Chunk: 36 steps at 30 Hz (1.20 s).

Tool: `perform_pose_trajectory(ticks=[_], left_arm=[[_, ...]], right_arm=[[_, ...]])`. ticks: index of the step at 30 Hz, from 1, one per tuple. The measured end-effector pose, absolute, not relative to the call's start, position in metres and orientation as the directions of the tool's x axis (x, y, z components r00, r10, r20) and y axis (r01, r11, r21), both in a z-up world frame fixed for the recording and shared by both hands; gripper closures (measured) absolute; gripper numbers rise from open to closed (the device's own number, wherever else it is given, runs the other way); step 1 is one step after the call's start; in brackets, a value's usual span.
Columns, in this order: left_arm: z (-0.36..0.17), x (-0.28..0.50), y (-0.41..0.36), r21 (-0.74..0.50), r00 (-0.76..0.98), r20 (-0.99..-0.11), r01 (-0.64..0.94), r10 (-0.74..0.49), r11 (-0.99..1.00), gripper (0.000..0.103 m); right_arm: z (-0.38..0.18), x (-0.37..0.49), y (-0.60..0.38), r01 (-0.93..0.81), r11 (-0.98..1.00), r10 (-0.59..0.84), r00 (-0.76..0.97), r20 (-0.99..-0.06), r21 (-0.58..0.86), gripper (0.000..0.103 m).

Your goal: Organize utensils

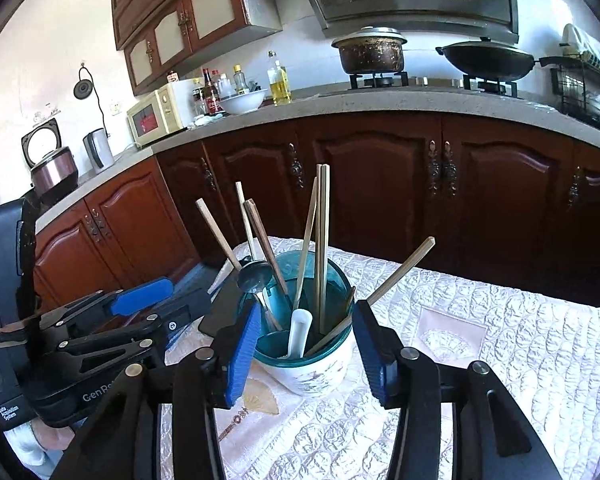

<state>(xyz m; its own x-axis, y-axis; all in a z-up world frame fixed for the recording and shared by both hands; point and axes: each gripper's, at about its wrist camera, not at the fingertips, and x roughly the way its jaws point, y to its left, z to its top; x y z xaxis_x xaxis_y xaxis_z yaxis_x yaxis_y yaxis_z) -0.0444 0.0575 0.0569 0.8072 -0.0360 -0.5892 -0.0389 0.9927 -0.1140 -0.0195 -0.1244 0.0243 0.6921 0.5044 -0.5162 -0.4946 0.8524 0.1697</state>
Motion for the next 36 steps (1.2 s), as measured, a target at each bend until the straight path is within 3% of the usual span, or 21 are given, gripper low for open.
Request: perform_pose_trajectory(ticks=[36], left_arm=[[0.059,-0.056,0.057,-0.043,0.828,-0.556,-0.11,0.068,0.993,0.053]], right_arm=[[0.029,-0.024,-0.117,-0.45,0.88,0.458,0.712,-0.532,0.156,0.047]])
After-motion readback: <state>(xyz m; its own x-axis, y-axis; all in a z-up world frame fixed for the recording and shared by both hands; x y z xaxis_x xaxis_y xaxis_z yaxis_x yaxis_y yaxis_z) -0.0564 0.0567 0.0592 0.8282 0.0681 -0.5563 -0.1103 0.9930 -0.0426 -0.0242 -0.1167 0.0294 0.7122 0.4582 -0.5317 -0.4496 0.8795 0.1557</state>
